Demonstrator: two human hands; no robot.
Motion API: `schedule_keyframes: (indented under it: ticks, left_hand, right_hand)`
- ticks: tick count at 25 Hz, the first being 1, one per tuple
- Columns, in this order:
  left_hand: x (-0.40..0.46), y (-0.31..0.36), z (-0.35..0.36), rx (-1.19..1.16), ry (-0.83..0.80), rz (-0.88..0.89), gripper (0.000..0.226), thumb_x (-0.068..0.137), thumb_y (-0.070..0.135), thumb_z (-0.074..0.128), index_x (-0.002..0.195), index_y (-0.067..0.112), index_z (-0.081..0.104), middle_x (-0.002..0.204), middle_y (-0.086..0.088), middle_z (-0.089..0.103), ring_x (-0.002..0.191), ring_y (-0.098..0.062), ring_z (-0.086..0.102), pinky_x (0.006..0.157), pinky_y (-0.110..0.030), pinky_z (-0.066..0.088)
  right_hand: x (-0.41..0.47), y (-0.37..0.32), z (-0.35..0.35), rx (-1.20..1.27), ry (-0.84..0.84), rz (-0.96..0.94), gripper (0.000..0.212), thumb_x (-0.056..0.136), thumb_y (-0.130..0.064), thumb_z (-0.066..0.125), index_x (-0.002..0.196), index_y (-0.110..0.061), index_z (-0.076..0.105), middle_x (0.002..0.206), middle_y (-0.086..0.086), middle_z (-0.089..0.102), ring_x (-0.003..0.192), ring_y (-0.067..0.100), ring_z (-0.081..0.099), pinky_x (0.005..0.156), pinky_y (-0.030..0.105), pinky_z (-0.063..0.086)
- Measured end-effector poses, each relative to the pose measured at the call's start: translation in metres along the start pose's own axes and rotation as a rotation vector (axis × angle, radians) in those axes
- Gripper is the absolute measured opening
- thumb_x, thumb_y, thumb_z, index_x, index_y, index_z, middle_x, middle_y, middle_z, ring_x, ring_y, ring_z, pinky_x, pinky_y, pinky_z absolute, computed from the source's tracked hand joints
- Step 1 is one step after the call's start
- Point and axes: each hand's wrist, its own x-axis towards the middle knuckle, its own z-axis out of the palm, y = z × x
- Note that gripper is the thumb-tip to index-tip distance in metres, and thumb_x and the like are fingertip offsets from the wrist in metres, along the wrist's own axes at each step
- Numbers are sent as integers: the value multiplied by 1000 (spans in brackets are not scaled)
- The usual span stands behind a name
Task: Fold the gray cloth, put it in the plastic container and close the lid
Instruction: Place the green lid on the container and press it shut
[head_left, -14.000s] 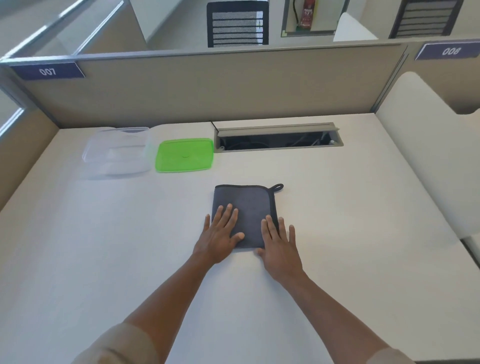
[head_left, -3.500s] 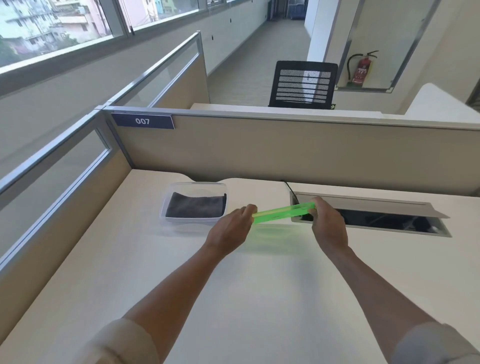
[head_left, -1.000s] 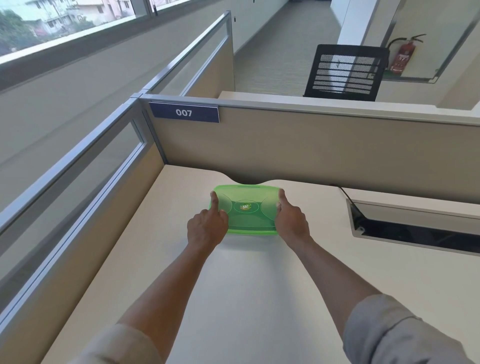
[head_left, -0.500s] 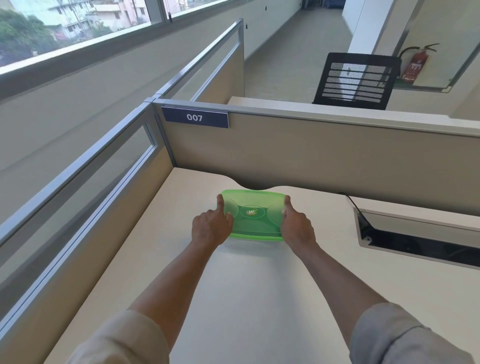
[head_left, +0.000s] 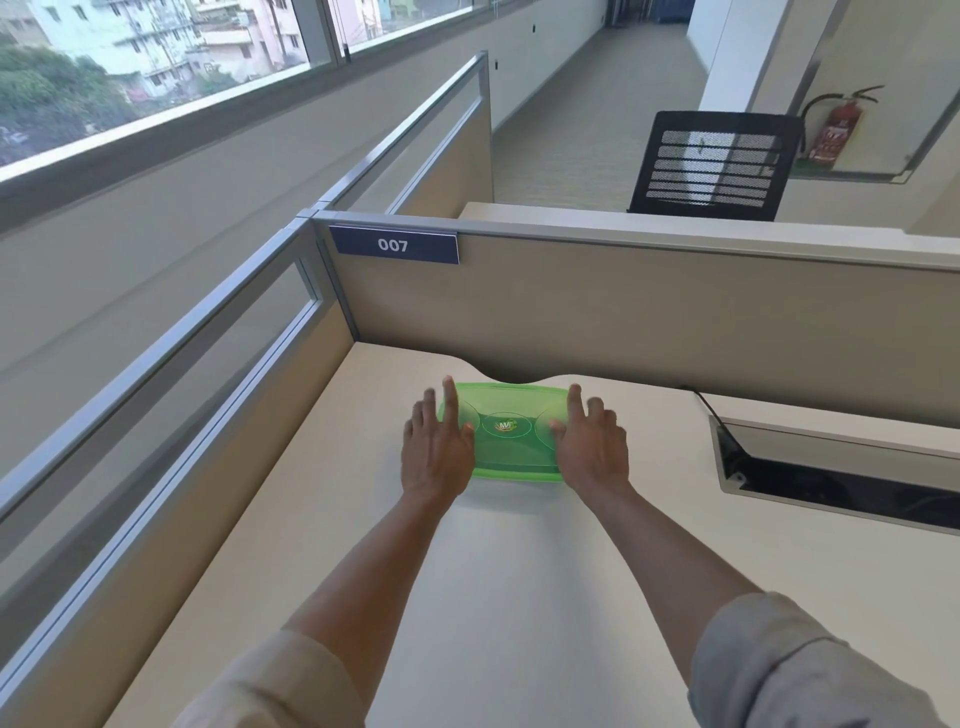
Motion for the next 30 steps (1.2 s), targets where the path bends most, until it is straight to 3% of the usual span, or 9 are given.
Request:
schedule_keyframes:
  ticks: [2, 4, 8, 11, 14, 23, 27, 30]
  left_hand:
    - [-1, 14, 3, -67, -10, 127, 65, 102, 30, 37, 157, 11, 9, 164, -16, 12, 150, -32, 13, 121, -46, 20]
    - [-1, 28, 8, -82, -87, 196, 61, 104, 28, 34, 157, 7, 12, 165, -13, 4, 152, -29, 4, 123, -46, 11]
    - [-1, 39, 22, -15, -143, 204, 60, 104, 32, 17, 157, 5, 5, 166, -11, -1, 153, -28, -1, 123, -46, 4]
    - [-2, 40, 24, 4, -137, 189, 79, 89, 44, -8, 156, 5, 9, 165, -12, 2, 153, -28, 0, 122, -46, 1]
    - [-2, 41, 26, 31, -117, 200, 90, 82, 49, -14, 156, 5, 13, 165, -12, 5, 153, -28, 1, 123, -45, 1]
    - [-2, 38, 27, 32, -150, 195, 83, 87, 47, -10, 157, 8, 11, 166, -10, 5, 153, -27, 0, 123, -44, -1]
    - [-3, 43, 20, -26, -190, 166, 65, 103, 39, 19, 157, 9, -2, 166, -7, -7, 153, -25, -6, 123, -44, -1]
    - [4, 51, -7, -57, -77, 201, 69, 102, 27, 34, 157, 10, -5, 166, -6, -9, 152, -23, -9, 124, -44, 1]
  right_hand:
    - [4, -6, 2, -38, 37, -111, 63, 97, -39, 47, 148, -6, 30, 142, 19, 43, 126, 37, 43, 101, 48, 39]
    - [2, -18, 2, -11, -12, -192, 62, 99, -36, 44, 150, -4, 27, 153, 19, 33, 140, 37, 29, 113, 48, 28]
    - [-3, -33, 8, 23, -62, -253, 58, 103, -29, 33, 153, -4, 16, 163, 16, 12, 150, 32, 10, 121, 44, 11]
    - [-3, -30, 11, 34, -84, -250, 57, 104, -27, 29, 153, -4, 14, 163, 16, 9, 151, 31, 8, 122, 43, 9]
    - [-3, -27, 17, 14, -85, -245, 56, 104, -26, 27, 153, -4, 14, 163, 16, 10, 151, 29, 6, 123, 42, 5]
    - [-4, -25, 21, -24, -84, -260, 56, 104, -27, 24, 154, -4, 13, 164, 14, 7, 151, 28, 3, 123, 41, 1]
    - [-6, -21, 15, 12, -128, -225, 58, 104, -28, 28, 154, -6, 11, 164, 14, 2, 151, 30, 0, 122, 44, 3]
    - [-4, -23, -9, 26, -24, -203, 60, 103, -27, 31, 155, -5, 10, 164, 15, 1, 151, 32, 0, 122, 45, 5]
